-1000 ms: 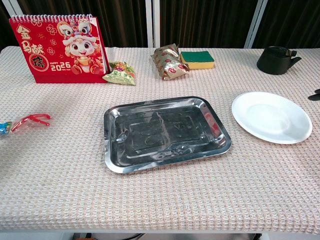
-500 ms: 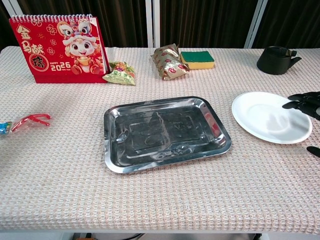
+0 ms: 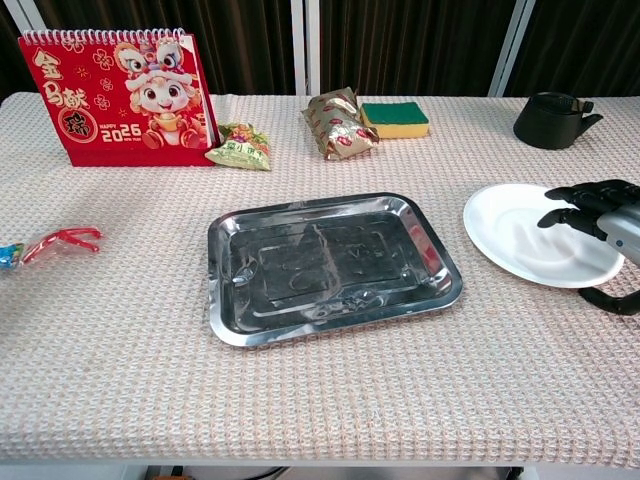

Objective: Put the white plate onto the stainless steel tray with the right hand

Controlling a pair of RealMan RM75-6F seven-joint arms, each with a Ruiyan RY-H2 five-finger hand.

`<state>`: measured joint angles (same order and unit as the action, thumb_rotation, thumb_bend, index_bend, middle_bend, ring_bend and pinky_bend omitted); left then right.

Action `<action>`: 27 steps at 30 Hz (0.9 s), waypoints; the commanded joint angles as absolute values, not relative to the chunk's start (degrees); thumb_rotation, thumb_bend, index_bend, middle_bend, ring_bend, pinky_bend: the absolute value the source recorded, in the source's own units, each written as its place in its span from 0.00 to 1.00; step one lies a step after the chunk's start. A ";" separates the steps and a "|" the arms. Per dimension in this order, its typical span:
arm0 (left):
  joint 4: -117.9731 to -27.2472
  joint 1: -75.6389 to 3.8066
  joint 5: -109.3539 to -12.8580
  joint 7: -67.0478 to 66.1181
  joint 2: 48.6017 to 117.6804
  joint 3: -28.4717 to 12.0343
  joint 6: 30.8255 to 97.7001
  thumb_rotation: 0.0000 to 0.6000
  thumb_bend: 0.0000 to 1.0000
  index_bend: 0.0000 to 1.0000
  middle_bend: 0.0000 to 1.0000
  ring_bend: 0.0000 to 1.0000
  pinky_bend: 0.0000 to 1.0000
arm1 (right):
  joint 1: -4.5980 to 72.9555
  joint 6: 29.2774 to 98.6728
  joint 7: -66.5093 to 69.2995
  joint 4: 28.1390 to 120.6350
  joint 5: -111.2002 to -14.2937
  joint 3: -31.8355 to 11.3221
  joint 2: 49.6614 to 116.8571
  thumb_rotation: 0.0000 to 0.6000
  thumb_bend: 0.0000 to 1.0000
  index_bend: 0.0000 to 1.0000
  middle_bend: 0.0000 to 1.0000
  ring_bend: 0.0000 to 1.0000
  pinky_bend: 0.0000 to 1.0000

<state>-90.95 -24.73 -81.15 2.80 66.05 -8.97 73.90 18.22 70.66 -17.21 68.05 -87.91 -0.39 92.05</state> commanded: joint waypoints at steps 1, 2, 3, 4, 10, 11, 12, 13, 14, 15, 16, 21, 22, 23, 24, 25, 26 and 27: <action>-90.84 -24.59 -81.18 2.89 66.13 -8.98 74.09 1.00 0.04 0.10 0.11 0.10 0.16 | 18.39 71.23 -16.71 67.33 -88.40 -0.44 92.64 1.00 0.35 0.23 0.02 0.00 0.00; -90.77 -24.55 -81.18 2.97 66.15 -8.99 74.12 1.00 0.04 0.10 0.11 0.10 0.16 | 18.42 71.50 -16.59 66.94 -88.61 -0.45 92.87 1.00 0.36 0.24 0.03 0.00 0.00; -90.69 -24.48 -81.22 3.07 66.16 -8.98 74.22 1.00 0.04 0.10 0.11 0.10 0.16 | 18.46 71.79 -16.51 66.42 -88.82 -0.47 93.16 1.00 0.38 0.26 0.03 0.00 0.00; -90.57 -24.44 -81.25 3.15 66.20 -8.98 74.26 1.00 0.04 0.10 0.11 0.10 0.16 | 18.50 71.90 -16.46 66.04 -88.91 -0.49 93.36 1.00 0.38 0.27 0.04 0.00 0.00; -89.93 -24.23 -81.52 3.67 66.33 -8.78 74.29 1.00 0.04 0.10 0.11 0.10 0.16 | 18.73 71.96 -16.11 64.53 -88.90 -0.61 94.42 1.00 0.47 0.37 0.04 0.00 0.00; -89.88 -24.19 -81.57 3.75 66.33 -8.74 74.31 1.00 0.04 0.10 0.11 0.10 0.16 | 18.75 72.13 -15.97 64.29 -89.01 -0.61 94.60 1.00 0.48 0.39 0.05 0.00 0.00; -89.82 -24.14 -81.63 3.88 66.31 -8.73 74.35 1.00 0.04 0.10 0.11 0.10 0.16 | 18.76 72.50 -15.72 63.94 -89.25 -0.61 94.87 1.00 0.48 0.41 0.05 0.00 0.00; -89.80 -24.12 -81.66 3.98 66.30 -8.74 74.38 1.00 0.04 0.10 0.11 0.10 0.16 | 18.75 72.84 -15.52 63.62 -89.46 -0.60 95.09 1.00 0.49 0.44 0.05 0.00 0.00; -89.73 -24.09 -81.68 4.06 66.27 -8.74 74.39 1.00 0.04 0.10 0.11 0.11 0.16 | 18.73 73.18 -15.34 63.27 -89.67 -0.58 95.31 1.00 0.49 0.47 0.06 0.00 0.00; -89.67 -24.06 -81.70 4.17 66.26 -8.76 74.44 1.00 0.04 0.10 0.10 0.10 0.16 | 18.72 73.64 -15.12 62.78 -89.97 -0.56 95.59 1.00 0.50 0.50 0.06 0.00 0.00; -89.64 -24.04 -81.71 4.25 66.26 -8.78 74.46 1.00 0.04 0.10 0.11 0.10 0.16 | 18.71 73.99 -14.92 62.43 -90.18 -0.54 95.77 1.00 0.50 0.51 0.07 0.00 0.00; -89.45 -24.01 -81.74 4.57 66.36 -8.81 74.39 1.00 0.04 0.10 0.11 0.10 0.16 | 18.58 76.39 -13.69 60.39 -91.36 -0.69 96.83 1.00 0.50 0.58 0.08 0.00 0.00; -89.41 -24.02 -81.74 4.63 66.40 -8.79 74.32 1.00 0.04 0.10 0.11 0.10 0.16 | 18.55 77.12 -13.42 59.87 -91.70 -0.76 97.10 1.00 0.50 0.59 0.08 0.00 0.00; -89.36 -24.03 -81.71 4.69 66.45 -8.79 74.25 1.00 0.04 0.10 0.11 0.10 0.16 | 18.53 77.89 -13.15 59.26 -92.10 -0.81 97.38 1.00 0.50 0.61 0.09 0.00 0.00; -89.30 -24.05 -81.66 4.75 66.51 -8.77 74.13 1.00 0.04 0.10 0.11 0.10 0.16 | 18.51 78.87 -12.64 58.47 -92.63 -0.83 97.73 1.00 0.51 0.62 0.09 0.00 0.00; -89.27 -24.06 -81.66 4.78 66.54 -8.74 74.05 1.00 0.04 0.10 0.10 0.10 0.16 | 18.49 79.54 -12.16 57.94 -92.98 -0.85 97.97 1.00 0.51 0.63 0.09 0.00 0.00; -89.21 -24.07 -81.66 4.80 66.58 -8.71 73.97 1.00 0.04 0.10 0.10 0.10 0.16 | 18.48 80.18 -11.74 57.40 -93.29 -0.88 98.21 1.00 0.51 0.64 0.10 0.00 0.00; -89.16 -24.11 -81.70 4.83 66.62 -8.68 73.88 1.00 0.04 0.10 0.10 0.10 0.16 | 18.49 81.02 -11.32 56.68 -93.67 -0.97 98.51 1.00 0.51 0.65 0.10 0.00 0.00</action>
<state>-89.17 -24.10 -81.69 4.83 66.61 -8.70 73.88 18.52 79.89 -12.14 57.73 -92.92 -0.83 97.90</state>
